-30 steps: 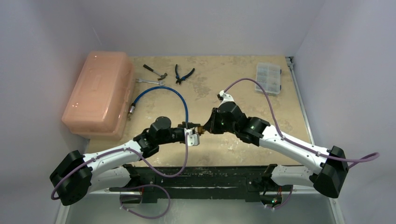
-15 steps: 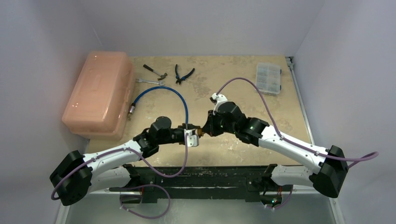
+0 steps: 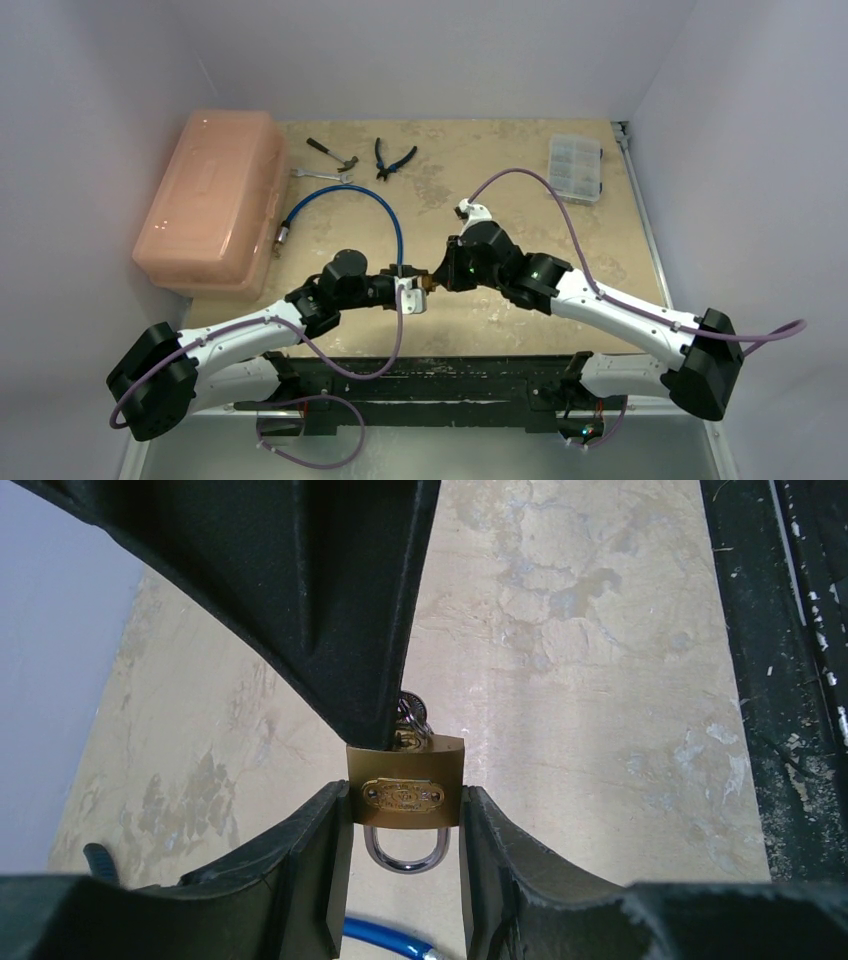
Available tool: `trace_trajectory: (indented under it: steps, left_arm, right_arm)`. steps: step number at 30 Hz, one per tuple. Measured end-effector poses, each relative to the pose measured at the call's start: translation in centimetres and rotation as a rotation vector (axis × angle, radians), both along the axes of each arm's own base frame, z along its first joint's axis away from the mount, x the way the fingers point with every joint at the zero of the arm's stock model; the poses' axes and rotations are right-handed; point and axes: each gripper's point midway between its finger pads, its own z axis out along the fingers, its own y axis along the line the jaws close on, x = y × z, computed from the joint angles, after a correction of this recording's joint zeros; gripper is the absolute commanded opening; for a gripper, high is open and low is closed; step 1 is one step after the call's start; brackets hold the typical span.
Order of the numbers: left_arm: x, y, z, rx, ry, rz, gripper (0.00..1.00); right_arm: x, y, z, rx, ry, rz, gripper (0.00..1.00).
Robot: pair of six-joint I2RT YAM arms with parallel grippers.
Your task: Unlock with the key
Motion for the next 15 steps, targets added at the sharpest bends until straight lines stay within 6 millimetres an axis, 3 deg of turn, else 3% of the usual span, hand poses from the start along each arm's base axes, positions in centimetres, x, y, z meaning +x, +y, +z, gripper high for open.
trace_trajectory:
  steps: [15]
  left_arm:
    - [0.59, 0.48, -0.50, 0.072, -0.090, 0.057, 0.00]
  right_arm:
    - [0.18, 0.44, -0.68, 0.114, 0.183, -0.198, 0.00]
